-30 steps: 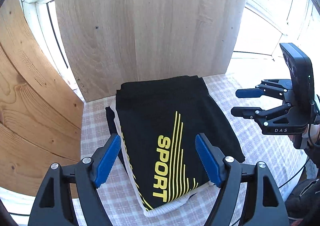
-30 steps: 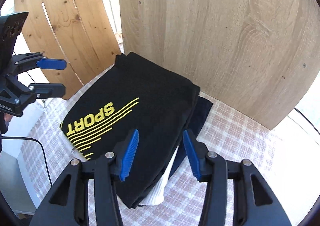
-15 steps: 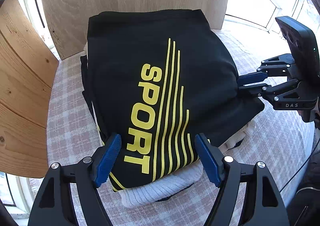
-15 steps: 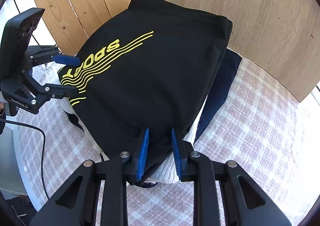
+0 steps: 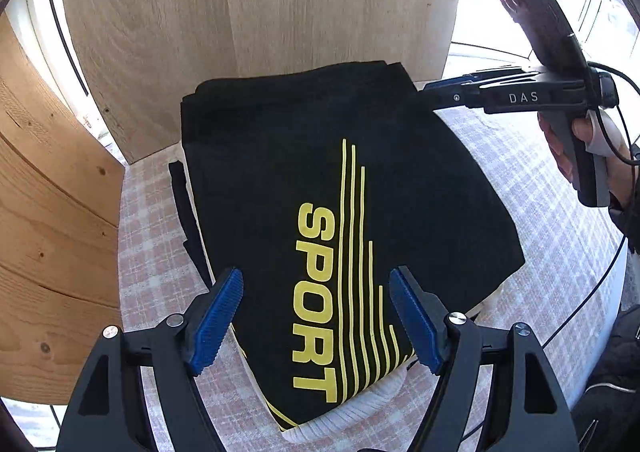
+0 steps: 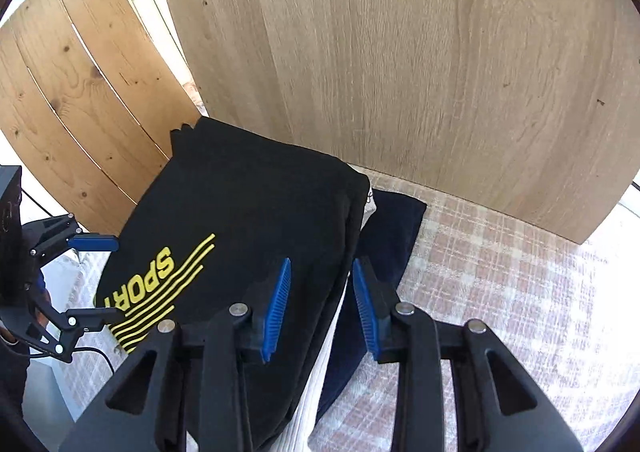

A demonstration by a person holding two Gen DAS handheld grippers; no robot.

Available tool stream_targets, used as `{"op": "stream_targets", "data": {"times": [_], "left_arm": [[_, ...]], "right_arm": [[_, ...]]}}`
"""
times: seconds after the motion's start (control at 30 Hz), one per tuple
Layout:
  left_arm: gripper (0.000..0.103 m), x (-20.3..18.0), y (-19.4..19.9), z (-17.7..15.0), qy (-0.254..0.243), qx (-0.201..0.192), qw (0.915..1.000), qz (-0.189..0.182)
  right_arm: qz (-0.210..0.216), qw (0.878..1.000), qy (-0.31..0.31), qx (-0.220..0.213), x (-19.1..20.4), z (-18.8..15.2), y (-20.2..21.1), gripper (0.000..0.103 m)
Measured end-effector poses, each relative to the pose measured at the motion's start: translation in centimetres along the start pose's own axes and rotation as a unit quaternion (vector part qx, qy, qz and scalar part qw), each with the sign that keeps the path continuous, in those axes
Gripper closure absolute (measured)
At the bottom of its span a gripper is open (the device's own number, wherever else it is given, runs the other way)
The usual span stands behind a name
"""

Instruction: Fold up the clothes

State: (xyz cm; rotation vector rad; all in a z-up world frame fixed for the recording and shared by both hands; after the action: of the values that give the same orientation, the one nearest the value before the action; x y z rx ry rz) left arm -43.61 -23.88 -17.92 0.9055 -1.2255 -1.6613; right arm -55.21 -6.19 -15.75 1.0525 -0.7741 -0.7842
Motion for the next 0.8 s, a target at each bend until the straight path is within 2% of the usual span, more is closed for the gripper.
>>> {"op": "stream_targets", "data": {"times": [0.07,0.1,0.23,0.37,0.4,0.5,0.6,0.73,0.8], "left_arm": [[0.029,0.0,-1.0,-0.3,-0.002,0.011,0.9999,0.003],[0.029,0.0,-1.1,-0.4,-0.003,0.012,0.9999,0.006],[0.029,-0.2,1.6,-0.8,0.025,-0.03,0.9992,0.002],[0.027,-1.6,5.9,-1.5,0.084,-0.083,0.993,-0.001],[0.026,-2.2,6.6,-1.8,0.096,-0.092,0.9911,0.003],[0.025,-4.7,8.5,-2.7,0.115,-0.111,0.987,0.017],[0.024,-7.4,9.6,-3.8,0.116,-0.114,0.9866,0.016],[0.024,-10.4,10.9,-5.3,0.125,-0.119,0.9849,0.018],[0.024,-11.8,11.5,-6.1,0.129,-0.121,0.984,0.02]], "right_arm": [[-0.017,0.999,0.015,0.034,0.1,0.1,-2.0,0.07],[-0.022,0.999,0.02,0.037,0.2,0.0,-2.3,0.07],[-0.024,0.999,-0.009,-0.03,0.3,-0.9,2.2,0.07],[-0.01,0.997,-0.012,-0.081,2.2,-4.2,7.8,0.053],[-0.013,0.996,-0.011,-0.09,2.9,-5.2,8.9,0.053],[-0.023,0.996,-0.009,-0.089,4.8,-8.0,11.0,0.05],[-0.063,0.995,-0.018,-0.073,6.3,-10.6,11.8,0.05],[-0.063,0.994,-0.025,-0.08,7.4,-13.6,14.1,0.05],[-0.094,0.992,-0.026,-0.084,8.0,-14.7,14.7,0.05]]}}
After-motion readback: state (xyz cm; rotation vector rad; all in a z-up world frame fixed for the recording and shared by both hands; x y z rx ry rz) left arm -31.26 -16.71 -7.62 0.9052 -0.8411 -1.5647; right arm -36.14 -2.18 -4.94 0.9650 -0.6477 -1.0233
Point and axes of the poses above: each gripper's, at about its wrist camera, not at the fingertips, and y roughly against the way its jaws point, x to its left, z to its top, the point moved 5 cm from there along -y, roughly the way its jaws point, and after that the axes turned 14 degrees about x, right-handed, at the moved point
